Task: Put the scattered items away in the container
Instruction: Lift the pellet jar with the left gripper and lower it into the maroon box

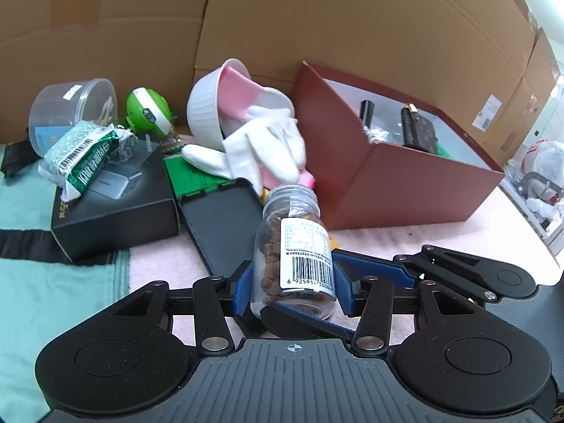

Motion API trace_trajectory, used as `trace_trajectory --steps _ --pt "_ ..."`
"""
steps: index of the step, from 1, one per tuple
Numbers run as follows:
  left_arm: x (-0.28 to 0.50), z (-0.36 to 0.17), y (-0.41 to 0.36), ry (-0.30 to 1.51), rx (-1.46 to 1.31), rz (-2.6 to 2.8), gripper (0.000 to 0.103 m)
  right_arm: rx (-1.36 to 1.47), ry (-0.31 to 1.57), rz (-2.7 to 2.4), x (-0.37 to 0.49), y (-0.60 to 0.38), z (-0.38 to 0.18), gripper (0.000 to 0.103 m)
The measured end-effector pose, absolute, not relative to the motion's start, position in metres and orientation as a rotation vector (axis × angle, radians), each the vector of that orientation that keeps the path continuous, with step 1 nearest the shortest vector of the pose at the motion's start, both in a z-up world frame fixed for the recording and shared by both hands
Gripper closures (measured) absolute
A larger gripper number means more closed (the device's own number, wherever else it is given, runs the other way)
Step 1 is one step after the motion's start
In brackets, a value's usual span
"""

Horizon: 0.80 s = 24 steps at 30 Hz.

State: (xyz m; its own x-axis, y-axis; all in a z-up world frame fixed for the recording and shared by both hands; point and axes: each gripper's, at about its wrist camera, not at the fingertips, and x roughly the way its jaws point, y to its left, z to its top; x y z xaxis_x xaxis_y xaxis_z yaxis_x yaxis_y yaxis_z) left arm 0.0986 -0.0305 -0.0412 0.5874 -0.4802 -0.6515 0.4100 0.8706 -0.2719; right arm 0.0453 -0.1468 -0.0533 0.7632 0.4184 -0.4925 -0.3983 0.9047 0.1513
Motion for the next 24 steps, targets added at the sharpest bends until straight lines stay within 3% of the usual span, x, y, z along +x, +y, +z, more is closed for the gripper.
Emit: trace_trajectory --steps 13,24 --pt "0.063 0.014 -0.084 0.664 -0.023 -0.594 0.049 0.035 0.405 0.383 0.003 -0.183 -0.02 0.039" --pt "0.081 0.055 -0.188 0.585 -0.008 -0.742 0.051 0.024 0.285 0.229 -0.01 -0.265 0.017 0.039"
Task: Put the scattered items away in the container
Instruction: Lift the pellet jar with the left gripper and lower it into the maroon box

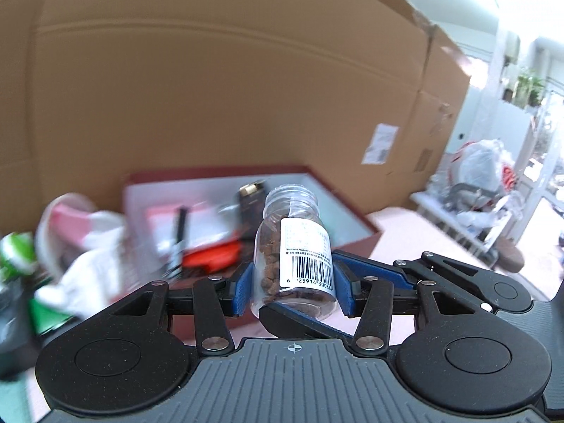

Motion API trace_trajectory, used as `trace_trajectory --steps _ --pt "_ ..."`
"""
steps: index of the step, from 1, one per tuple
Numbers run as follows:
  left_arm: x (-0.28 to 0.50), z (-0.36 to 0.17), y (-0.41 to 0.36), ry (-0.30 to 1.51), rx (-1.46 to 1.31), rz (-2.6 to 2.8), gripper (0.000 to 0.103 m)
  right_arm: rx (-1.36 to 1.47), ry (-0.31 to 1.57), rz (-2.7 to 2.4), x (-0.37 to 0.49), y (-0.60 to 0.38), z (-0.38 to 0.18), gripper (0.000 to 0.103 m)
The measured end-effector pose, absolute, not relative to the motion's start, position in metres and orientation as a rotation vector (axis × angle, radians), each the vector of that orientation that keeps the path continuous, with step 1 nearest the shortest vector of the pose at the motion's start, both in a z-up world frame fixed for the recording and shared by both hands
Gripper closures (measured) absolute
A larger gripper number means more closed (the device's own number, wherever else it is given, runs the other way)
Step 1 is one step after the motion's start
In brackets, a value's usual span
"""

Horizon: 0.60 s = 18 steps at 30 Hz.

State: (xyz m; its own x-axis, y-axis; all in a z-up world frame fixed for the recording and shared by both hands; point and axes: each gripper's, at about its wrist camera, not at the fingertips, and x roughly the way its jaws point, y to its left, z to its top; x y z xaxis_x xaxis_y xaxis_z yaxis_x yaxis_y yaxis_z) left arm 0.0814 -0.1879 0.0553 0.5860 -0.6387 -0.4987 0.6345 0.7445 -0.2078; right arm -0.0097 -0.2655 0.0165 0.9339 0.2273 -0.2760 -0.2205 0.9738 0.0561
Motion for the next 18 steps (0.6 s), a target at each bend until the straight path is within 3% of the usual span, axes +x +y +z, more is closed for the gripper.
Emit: trace_trajectory --steps 18 --pt "0.178 0.027 -0.302 0.675 -0.087 -0.807 0.042 0.038 0.356 0.147 0.064 -0.389 0.016 0.039"
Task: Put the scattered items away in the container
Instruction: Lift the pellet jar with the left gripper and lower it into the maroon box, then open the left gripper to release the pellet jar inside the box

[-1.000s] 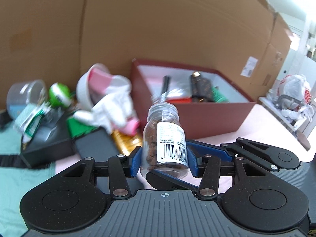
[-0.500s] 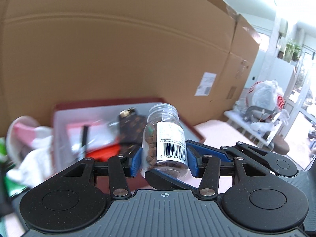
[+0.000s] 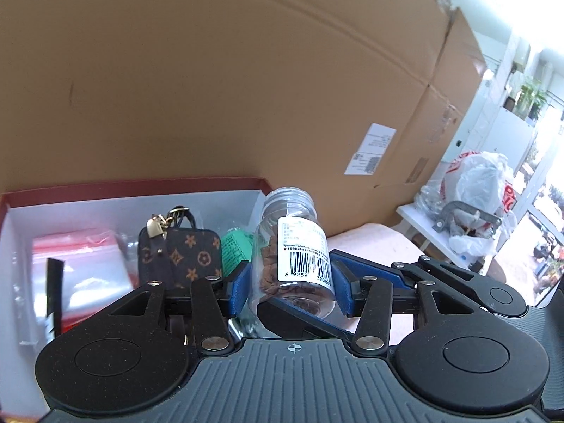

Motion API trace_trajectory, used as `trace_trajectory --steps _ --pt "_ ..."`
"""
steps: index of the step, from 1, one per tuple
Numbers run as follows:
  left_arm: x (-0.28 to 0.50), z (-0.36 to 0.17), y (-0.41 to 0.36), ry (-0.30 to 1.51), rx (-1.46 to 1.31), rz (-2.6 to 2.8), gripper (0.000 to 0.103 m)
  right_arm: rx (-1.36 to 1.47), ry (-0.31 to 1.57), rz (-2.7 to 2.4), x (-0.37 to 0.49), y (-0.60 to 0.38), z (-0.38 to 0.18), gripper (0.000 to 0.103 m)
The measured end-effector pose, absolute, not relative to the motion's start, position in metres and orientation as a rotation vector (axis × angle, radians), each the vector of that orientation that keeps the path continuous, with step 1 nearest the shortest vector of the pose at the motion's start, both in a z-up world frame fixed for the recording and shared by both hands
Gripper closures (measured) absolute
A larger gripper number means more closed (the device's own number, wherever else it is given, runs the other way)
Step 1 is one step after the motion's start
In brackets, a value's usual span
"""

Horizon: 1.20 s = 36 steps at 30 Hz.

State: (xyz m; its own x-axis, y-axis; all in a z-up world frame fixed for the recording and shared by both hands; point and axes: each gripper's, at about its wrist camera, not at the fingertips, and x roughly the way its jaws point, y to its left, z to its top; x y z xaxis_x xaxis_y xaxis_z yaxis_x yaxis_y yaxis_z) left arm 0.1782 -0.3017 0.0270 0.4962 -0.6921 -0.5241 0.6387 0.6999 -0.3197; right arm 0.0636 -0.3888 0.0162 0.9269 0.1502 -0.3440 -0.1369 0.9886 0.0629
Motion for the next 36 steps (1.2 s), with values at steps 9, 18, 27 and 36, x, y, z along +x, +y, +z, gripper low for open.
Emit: trace_trajectory --steps 9,18,27,36 --pt "0.221 0.011 -0.317 0.735 -0.134 -0.791 0.039 0.017 0.4 0.196 0.111 -0.413 0.006 0.039" --pt "0.222 0.017 -0.305 0.749 -0.165 -0.835 0.0 -0.031 0.359 0.103 0.127 -0.415 0.002 0.008" --pt "0.183 0.027 -0.283 0.711 -0.119 -0.814 0.0 0.046 0.391 0.048 0.108 -0.397 0.006 0.001" --pt "0.16 0.032 -0.274 0.693 -0.132 -0.805 0.0 0.043 0.426 0.032 0.083 -0.379 0.008 0.001"
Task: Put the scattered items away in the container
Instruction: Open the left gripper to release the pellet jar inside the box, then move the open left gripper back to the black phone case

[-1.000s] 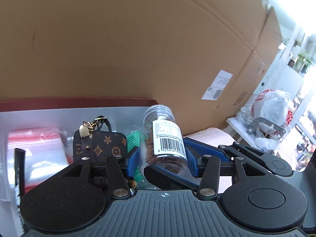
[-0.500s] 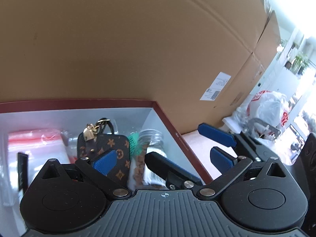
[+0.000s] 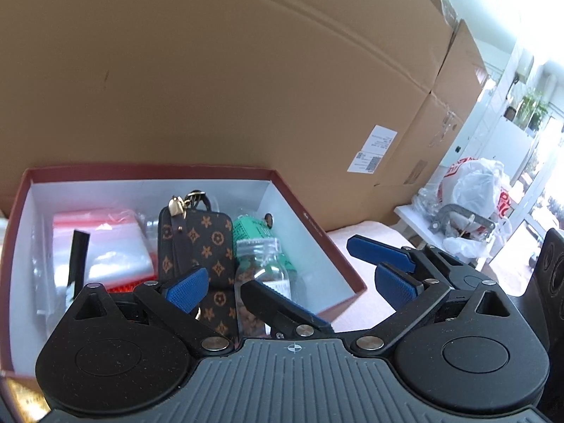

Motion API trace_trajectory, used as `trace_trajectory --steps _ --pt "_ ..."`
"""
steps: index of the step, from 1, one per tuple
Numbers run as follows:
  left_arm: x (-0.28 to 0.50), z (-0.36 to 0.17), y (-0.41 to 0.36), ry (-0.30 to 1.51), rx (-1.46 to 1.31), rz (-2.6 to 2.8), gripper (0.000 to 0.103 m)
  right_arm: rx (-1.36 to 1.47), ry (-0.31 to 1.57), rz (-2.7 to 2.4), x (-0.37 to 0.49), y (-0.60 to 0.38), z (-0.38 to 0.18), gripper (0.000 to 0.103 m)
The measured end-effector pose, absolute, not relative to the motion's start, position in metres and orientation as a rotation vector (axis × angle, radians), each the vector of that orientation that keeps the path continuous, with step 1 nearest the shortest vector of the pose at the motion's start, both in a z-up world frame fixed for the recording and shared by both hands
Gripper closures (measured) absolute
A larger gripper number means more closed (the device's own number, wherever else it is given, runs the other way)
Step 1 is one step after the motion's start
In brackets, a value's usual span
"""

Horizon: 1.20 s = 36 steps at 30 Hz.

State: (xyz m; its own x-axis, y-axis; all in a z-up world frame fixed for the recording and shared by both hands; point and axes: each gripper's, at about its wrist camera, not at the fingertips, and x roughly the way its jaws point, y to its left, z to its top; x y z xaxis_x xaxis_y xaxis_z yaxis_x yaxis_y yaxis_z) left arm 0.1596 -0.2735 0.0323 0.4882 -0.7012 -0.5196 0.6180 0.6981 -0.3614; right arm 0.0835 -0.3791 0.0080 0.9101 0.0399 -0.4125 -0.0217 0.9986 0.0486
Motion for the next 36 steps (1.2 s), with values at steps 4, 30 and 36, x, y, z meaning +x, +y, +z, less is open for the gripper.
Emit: trace_trajectory --steps 4,30,36 --pt "0.14 0.038 -0.252 0.671 -0.167 -0.794 0.0 0.062 0.418 0.026 0.067 -0.374 0.014 0.001" --pt "0.033 -0.034 -0.037 0.68 -0.303 -0.382 0.0 0.102 0.483 0.215 -0.005 -0.222 -0.038 0.001" --pt "0.052 -0.052 -0.006 0.697 -0.314 -0.266 0.0 0.073 0.529 0.23 0.007 -0.194 -0.051 0.001"
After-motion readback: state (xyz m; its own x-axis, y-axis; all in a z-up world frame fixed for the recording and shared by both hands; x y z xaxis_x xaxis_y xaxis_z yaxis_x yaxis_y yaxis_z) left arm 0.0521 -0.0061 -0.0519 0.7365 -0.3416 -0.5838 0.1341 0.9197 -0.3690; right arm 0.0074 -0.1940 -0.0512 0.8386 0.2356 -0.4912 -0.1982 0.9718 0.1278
